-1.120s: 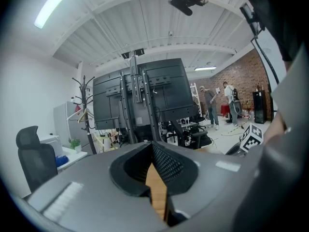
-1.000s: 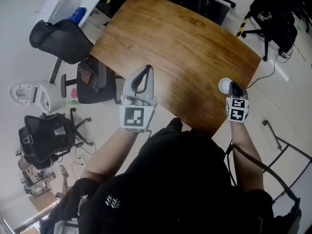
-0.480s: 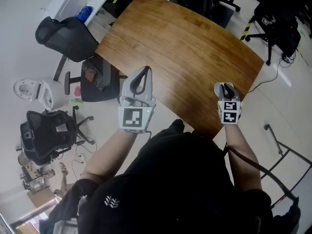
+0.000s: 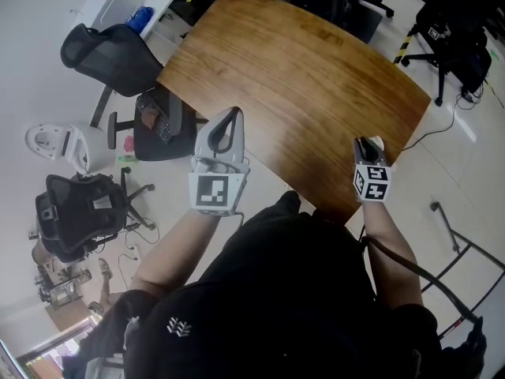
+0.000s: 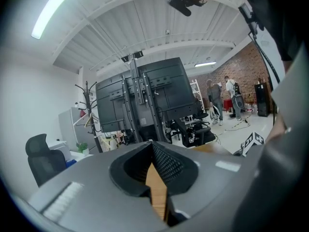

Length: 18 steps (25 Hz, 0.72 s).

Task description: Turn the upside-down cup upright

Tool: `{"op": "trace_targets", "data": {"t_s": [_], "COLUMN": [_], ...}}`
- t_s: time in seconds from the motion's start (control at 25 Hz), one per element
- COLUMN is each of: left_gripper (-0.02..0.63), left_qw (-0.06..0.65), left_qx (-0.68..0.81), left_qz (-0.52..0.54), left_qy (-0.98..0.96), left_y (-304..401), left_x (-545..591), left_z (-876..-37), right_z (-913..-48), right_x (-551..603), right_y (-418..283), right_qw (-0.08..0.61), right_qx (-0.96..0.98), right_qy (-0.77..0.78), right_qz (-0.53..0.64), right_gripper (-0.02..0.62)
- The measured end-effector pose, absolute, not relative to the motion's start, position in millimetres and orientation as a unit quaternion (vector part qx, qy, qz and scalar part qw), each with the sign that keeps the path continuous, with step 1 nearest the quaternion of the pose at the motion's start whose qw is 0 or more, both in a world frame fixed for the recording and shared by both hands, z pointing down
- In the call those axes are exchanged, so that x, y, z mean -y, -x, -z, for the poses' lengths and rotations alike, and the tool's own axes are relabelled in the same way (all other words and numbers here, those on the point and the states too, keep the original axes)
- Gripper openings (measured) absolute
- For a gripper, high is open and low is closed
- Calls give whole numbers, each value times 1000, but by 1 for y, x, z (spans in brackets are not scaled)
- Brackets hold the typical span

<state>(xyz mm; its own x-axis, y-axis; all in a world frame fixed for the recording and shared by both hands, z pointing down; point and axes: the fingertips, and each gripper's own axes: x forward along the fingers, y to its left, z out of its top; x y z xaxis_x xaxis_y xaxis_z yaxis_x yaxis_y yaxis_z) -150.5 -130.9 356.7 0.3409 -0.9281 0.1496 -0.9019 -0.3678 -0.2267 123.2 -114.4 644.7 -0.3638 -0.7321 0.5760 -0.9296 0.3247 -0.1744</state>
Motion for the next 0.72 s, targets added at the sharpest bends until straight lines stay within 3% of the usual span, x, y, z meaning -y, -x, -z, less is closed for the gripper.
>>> {"op": "trace_targets", "data": {"t_s": [0.36,0.56,0.72], "left_gripper": [0,0,0], "left_qw": [57,57,59], "left_qx": [-555,-553,-549], "left_qz": [123,125,130], "left_qy": [821,822,824], "left_y": [141,137,131], "left_x": [132,135,137], "left_z": [-354,-355,-354], "right_z": [-623,-651,-663], "right_x": [116,124,131], "right_y": [-156,-203,-197], "right_qw": [177,172,146], "right_qx": [790,754,759], "right_qy": [-543,-547,-509], "right_qz": [-223,-319,-379], "right_gripper": [98,175,184]}}
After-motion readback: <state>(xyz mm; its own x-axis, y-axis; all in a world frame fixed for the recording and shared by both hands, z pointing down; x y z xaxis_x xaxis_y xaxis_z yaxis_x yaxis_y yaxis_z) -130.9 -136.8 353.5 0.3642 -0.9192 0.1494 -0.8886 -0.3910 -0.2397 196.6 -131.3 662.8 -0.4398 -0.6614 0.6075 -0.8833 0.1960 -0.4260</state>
